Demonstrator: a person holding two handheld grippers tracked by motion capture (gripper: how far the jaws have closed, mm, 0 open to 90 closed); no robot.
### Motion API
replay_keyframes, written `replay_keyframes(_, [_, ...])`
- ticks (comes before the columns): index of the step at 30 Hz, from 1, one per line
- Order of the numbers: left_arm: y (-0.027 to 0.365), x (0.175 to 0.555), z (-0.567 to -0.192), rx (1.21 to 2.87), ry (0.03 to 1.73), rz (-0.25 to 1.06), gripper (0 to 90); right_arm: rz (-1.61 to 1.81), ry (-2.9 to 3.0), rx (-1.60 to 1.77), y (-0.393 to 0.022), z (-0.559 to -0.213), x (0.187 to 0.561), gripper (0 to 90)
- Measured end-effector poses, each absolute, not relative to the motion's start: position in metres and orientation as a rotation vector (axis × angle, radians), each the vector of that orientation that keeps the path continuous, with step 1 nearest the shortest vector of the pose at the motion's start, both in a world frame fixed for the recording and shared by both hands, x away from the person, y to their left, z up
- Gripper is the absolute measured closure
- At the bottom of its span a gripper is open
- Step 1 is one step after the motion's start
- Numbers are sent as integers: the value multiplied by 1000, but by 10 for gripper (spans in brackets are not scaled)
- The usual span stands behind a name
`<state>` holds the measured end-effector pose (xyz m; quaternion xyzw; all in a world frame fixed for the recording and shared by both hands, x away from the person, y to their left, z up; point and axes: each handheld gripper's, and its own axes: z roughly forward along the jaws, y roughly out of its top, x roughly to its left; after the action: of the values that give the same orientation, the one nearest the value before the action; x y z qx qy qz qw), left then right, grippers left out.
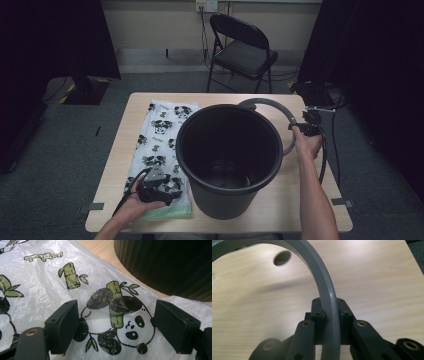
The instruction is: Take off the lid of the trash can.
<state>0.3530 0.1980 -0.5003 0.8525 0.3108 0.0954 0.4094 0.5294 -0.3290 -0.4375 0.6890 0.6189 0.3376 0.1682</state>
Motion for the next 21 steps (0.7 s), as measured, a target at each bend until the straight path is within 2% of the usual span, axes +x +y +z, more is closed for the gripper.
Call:
replay_keyframes(9, [198,353,-500,2149,793,255,200,878,1760,2003,-342,-475,520,787])
replay_keyframes(21, [197,354,-500,2150,792,263,200,803,1754,1966,-347,-481,514,742])
